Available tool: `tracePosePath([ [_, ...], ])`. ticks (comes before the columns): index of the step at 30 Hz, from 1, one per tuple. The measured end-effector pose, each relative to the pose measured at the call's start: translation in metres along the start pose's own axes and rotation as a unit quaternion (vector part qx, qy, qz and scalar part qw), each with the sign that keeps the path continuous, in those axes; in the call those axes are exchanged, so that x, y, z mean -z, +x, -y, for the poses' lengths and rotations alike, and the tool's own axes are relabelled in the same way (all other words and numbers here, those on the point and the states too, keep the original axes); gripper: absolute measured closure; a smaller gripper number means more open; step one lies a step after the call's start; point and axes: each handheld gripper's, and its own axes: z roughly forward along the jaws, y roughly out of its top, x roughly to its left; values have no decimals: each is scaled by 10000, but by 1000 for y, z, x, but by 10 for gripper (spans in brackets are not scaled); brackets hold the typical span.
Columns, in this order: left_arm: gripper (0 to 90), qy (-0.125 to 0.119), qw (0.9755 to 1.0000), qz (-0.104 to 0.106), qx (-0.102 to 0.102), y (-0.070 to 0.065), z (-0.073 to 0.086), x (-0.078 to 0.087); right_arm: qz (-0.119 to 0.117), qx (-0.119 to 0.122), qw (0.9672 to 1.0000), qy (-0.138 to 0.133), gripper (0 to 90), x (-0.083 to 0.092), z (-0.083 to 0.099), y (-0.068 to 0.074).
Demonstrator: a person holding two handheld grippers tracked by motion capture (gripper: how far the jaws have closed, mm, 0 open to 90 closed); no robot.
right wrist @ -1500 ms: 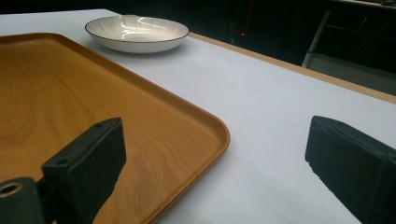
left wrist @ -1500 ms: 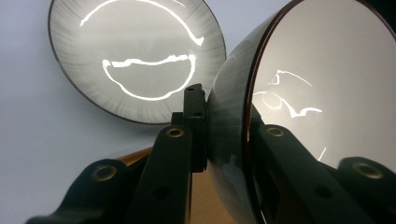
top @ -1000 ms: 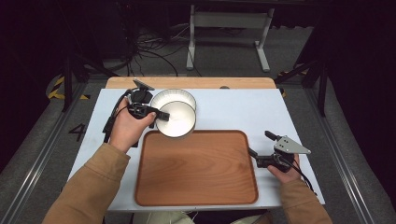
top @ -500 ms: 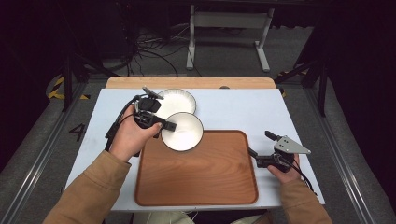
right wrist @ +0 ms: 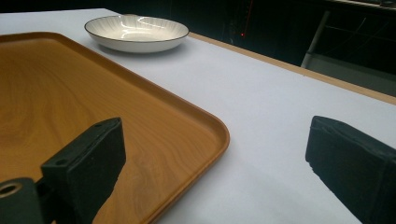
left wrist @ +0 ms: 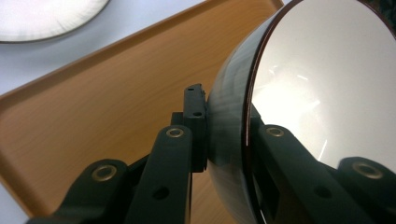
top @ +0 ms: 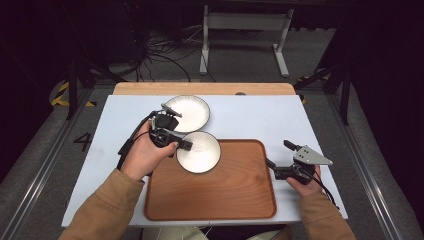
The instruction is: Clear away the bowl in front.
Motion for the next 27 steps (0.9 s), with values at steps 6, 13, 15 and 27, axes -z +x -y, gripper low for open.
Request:
tracePosePath([
  [6,813,75,9999,-60,-86,-6,5,-6,-7,-8,10000,-1,55,0,0,0],
  [13,813,83,9999,76,-42,-6,11,-13,-12,-4,10000,1,55,0,0,0],
  [15,813,76,9999,99,-28,-7,13,-15,-13,-5,10000,-2,55,0,0,0],
  [27,813,314,9994,99,-65,-5,18,-32,-17,13,10000,-2,55,0,0,0],
])
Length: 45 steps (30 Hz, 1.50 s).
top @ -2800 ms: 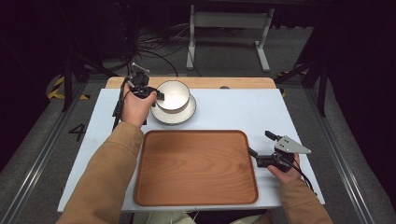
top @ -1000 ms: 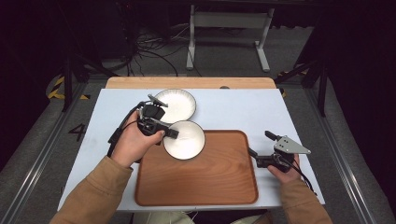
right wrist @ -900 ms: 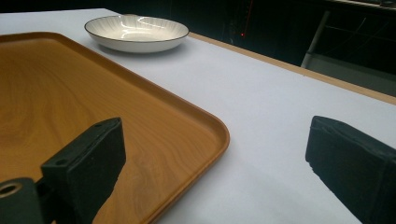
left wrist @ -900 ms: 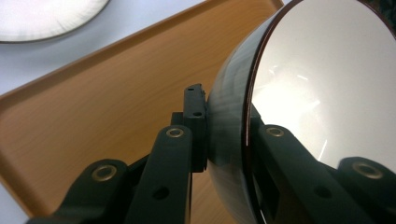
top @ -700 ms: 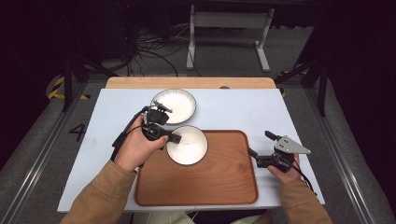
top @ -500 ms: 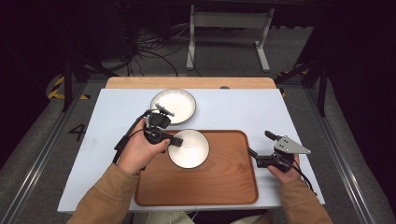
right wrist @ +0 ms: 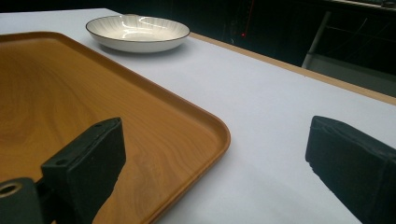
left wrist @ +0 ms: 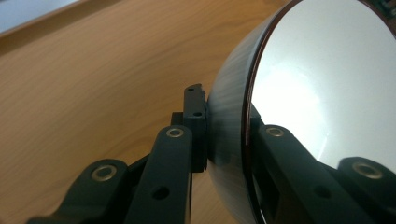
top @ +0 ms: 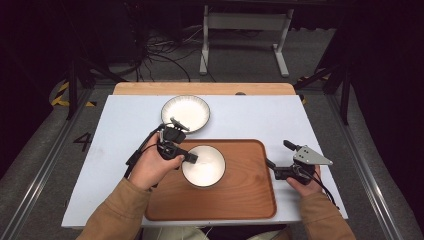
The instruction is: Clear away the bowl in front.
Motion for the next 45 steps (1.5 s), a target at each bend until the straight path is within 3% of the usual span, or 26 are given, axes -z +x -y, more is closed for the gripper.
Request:
tracePosePath([
  [12,814,302,9995,-100,46,6,-1,-28,-10,9,10000,1,55,0,0,0],
  [33,811,495,9984,-288,25,10,-1,-54,-5,-5,10000,0,55,0,0,0],
  [38,807,485,9986,-231,32,12,-1,-54,-5,-2,10000,-1,55,0,0,0],
  [42,786,340,9990,-288,76,14,-2,-50,-1,-2,10000,-1,55,0,0,0],
  [45,751,193,9997,-123,76,15,-2,-45,-5,-5,10000,0,55,0,0,0],
])
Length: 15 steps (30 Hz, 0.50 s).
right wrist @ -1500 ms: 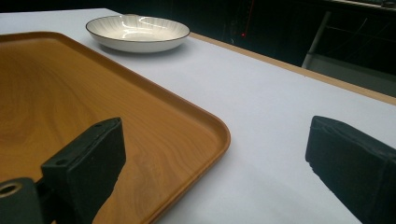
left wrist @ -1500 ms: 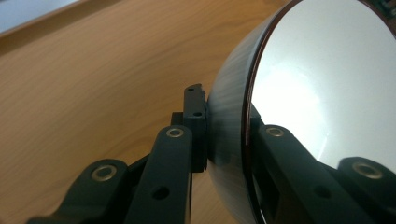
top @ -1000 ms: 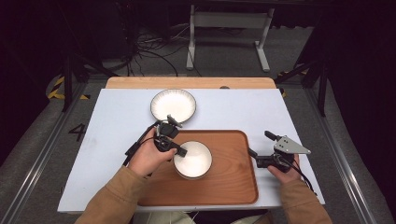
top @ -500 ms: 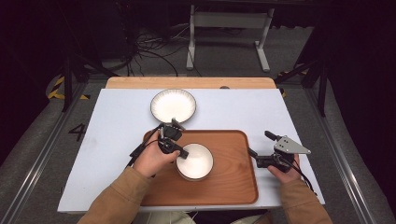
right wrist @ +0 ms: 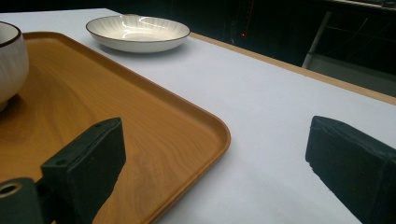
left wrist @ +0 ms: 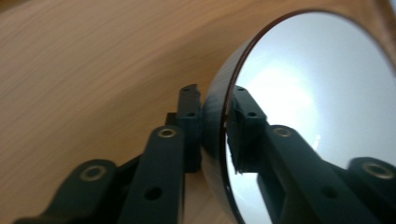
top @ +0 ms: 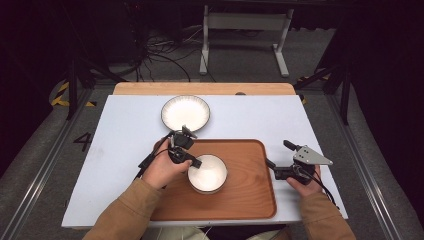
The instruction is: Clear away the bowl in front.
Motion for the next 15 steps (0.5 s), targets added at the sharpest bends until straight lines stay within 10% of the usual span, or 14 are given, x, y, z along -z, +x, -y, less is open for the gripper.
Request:
tracePosePath([
  [15,437,-969,9937,149,-551,-4,3,24,14,-7,10000,-3,50,0,0,0],
])
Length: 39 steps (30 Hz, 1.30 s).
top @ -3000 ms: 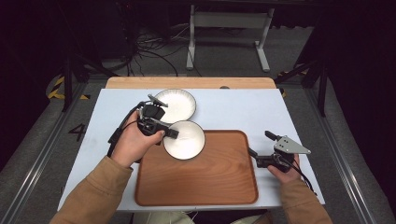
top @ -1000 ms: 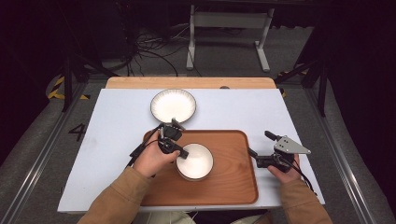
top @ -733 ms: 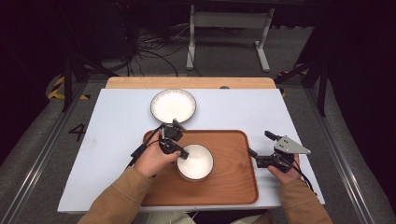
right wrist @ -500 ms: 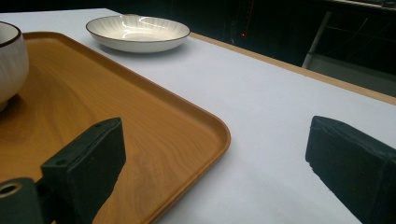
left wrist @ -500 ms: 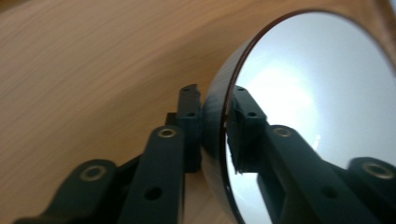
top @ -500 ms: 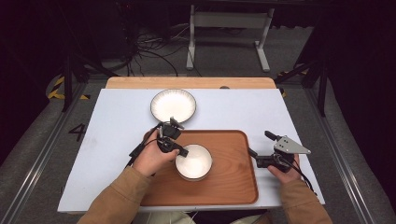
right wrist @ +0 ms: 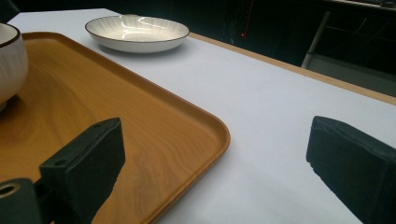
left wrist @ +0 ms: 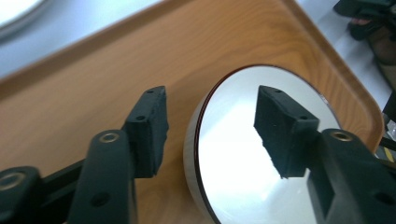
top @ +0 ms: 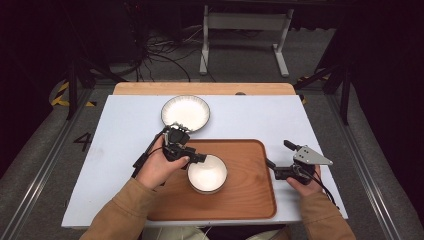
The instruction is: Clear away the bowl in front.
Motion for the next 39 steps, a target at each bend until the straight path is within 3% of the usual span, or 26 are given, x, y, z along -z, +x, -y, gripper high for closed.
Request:
tracePosePath([
  [6,398,-228,9994,52,-249,-5,3,11,-6,4,10000,-1,49,0,0,0],
  [8,397,-204,9995,101,-217,-5,4,14,-12,3,10000,1,49,0,0,0],
  [20,327,-644,9969,-100,-449,-1,21,37,-42,-102,9999,-9,25,0,0,-3],
  [23,276,-832,9943,-216,-626,1,28,43,-46,-107,9999,-13,23,0,0,-3],
  [26,183,-992,9884,-706,-907,9,38,47,-14,-128,9999,-20,7,0,0,-3],
  [30,127,-1158,9862,-770,-894,15,47,53,-32,-136,9999,-32,9,0,0,-3],
  [33,95,-1155,9868,-762,-841,16,51,56,-25,-151,9999,-35,8,1,0,-4],
  [39,66,-1384,9858,-670,-672,18,65,67,-31,-138,9999,-14,9,0,0,-3],
])
